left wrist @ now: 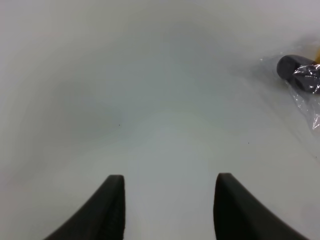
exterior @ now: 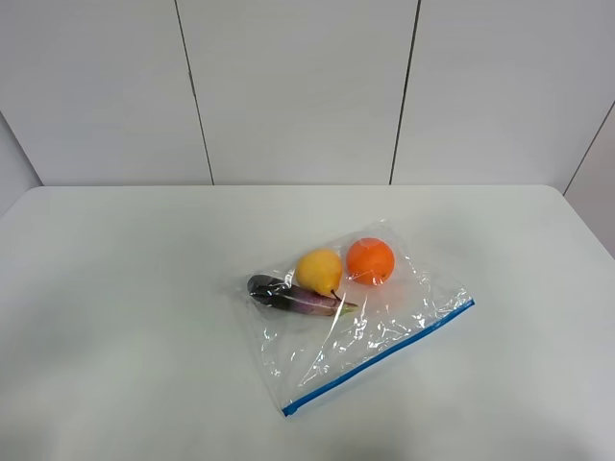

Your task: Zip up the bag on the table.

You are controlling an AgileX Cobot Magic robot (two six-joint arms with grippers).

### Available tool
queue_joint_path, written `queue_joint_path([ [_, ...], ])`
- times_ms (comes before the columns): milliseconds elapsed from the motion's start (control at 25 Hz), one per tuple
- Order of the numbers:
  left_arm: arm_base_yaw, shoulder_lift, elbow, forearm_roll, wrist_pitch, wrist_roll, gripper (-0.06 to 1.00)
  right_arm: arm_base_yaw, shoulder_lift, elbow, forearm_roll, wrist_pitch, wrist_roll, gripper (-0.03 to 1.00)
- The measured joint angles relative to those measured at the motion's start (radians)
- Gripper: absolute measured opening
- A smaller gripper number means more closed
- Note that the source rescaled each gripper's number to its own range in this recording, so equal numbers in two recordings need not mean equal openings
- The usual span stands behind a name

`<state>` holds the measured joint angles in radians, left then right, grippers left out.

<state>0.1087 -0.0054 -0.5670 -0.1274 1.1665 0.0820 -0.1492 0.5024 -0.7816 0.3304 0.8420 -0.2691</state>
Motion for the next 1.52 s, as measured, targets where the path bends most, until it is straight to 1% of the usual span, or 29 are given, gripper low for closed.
queue_joint_path([
  [200, 0.000, 0.000, 0.000, 0.000, 0.000, 0.000, 0.80, 0.001, -0.121, 0.000, -0.022, 0.053, 0.045, 0.98],
  [320, 0.000, 0.000, 0.000, 0.000, 0.000, 0.000, 0.80, 0.001, -0.191, 0.000, -0.083, 0.098, 0.080, 0.98],
  [440, 0.000, 0.000, 0.000, 0.000, 0.000, 0.000, 0.80, 0.001, -0.263, 0.022, -0.149, 0.116, 0.133, 0.98],
  [520, 0.000, 0.000, 0.000, 0.000, 0.000, 0.000, 0.80, 0.001, -0.310, 0.061, -0.174, 0.122, 0.159, 0.98],
  [680, 0.000, 0.000, 0.000, 0.000, 0.000, 0.000, 0.80, 0.001, -0.377, 0.155, -0.183, 0.130, 0.188, 0.98],
  [840, 0.000, 0.000, 0.000, 0.000, 0.000, 0.000, 0.80, 0.013, -0.405, 0.216, -0.186, 0.141, 0.204, 0.96],
  [960, 0.000, 0.000, 0.000, 0.000, 0.000, 0.000, 0.80, 0.049, -0.426, 0.226, -0.199, 0.146, 0.231, 0.95],
  [1040, 0.000, 0.000, 0.000, 0.000, 0.000, 0.000, 0.80, 0.058, -0.429, 0.227, -0.223, 0.151, 0.241, 0.94],
  [1200, 0.000, 0.000, 0.000, 0.000, 0.000, 0.000, 0.80, 0.061, -0.430, 0.235, -0.266, 0.173, 0.261, 0.95],
  [1360, 0.000, 0.000, 0.000, 0.000, 0.000, 0.000, 0.80, 0.061, -0.470, 0.279, -0.269, 0.177, 0.269, 0.94],
  [1520, 0.000, 0.000, 0.000, 0.000, 0.000, 0.000, 0.80, 0.061, -0.507, 0.286, -0.273, 0.174, 0.269, 0.94],
])
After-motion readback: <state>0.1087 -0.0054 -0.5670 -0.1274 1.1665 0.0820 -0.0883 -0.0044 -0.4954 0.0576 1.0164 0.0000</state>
